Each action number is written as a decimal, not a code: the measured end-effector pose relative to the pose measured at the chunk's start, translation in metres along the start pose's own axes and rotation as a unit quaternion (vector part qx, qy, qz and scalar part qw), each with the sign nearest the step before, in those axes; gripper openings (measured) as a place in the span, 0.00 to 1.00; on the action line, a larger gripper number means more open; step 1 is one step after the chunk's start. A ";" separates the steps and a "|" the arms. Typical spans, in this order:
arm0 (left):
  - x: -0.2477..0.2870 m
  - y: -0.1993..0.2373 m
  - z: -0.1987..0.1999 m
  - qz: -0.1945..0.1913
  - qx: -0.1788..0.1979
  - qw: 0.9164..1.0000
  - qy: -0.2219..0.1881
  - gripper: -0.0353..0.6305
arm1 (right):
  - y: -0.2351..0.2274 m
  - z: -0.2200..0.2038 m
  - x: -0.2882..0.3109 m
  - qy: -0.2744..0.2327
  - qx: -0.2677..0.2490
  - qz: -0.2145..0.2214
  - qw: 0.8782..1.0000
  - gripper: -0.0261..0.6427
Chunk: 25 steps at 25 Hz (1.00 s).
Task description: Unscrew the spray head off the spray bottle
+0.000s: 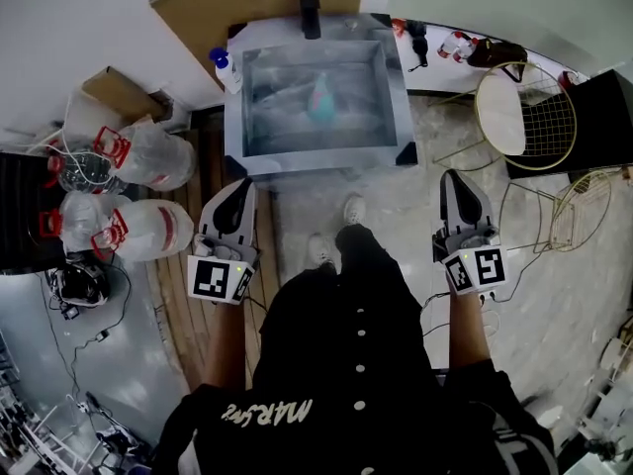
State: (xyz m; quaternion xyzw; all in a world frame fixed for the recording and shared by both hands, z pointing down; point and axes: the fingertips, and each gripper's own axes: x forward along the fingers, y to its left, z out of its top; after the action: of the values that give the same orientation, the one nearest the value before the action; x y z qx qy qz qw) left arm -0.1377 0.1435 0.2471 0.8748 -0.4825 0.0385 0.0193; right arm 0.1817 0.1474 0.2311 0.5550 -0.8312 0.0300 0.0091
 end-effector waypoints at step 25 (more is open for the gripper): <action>0.170 0.032 0.016 0.021 0.061 0.997 0.040 0.09 | -0.050 0.012 0.194 0.030 -0.073 0.157 0.984 0.06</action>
State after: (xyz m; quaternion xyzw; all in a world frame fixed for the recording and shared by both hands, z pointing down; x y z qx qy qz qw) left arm -0.0736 -0.0177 0.2455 0.8616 -0.4967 0.1036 -0.0160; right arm 0.1540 -0.0513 0.2305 0.4144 -0.9074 -0.0127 0.0693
